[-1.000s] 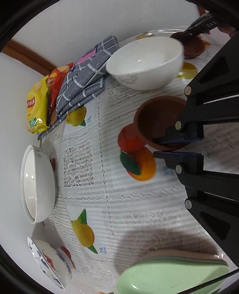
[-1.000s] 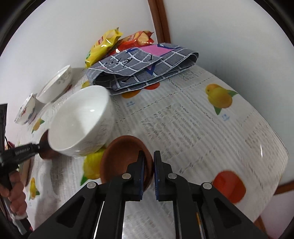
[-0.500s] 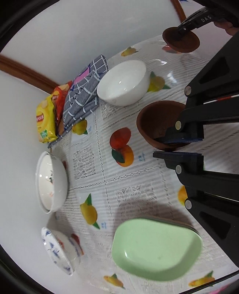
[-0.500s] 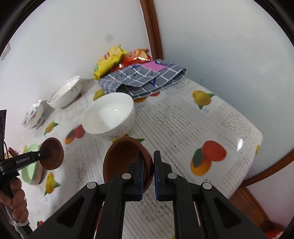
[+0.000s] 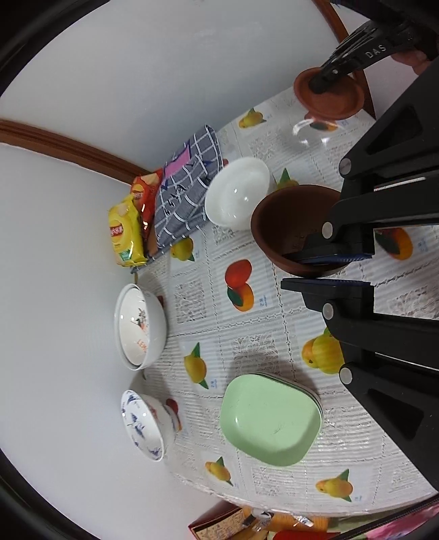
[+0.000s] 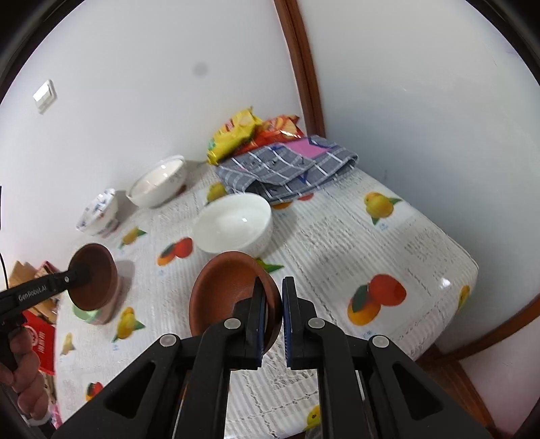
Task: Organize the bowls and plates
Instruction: 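Carry the brown dish over the white bowl with the right gripper while the left gripper holds its dish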
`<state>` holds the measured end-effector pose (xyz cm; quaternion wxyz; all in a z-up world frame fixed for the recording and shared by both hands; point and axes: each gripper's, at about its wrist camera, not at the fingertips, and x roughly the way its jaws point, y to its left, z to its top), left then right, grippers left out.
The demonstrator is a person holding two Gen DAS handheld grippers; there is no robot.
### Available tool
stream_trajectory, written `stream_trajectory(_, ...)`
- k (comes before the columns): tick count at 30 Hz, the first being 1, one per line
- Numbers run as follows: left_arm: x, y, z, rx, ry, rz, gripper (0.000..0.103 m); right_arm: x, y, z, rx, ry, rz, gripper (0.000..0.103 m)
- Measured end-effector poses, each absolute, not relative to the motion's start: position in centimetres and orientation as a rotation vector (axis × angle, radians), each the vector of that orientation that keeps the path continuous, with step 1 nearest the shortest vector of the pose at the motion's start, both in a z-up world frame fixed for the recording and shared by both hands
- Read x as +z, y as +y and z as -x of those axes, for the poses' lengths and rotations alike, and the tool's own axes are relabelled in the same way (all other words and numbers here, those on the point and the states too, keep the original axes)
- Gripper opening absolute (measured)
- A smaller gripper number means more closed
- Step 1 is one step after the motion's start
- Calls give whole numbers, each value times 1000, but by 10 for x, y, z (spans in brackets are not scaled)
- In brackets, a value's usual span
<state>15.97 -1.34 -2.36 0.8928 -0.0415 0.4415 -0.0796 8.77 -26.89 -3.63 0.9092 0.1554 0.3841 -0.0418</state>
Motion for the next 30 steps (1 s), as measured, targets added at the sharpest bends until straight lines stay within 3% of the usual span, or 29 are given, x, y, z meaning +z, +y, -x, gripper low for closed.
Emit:
stream_trajectory(15,6,-19,-154,-164,887,59,8,-10,-274,-95,-67,730,-357,9)
stream_trajectory(30,9,-4,-212,-115,883,63,8,-13,-264,-164,-19,752,-327,9)
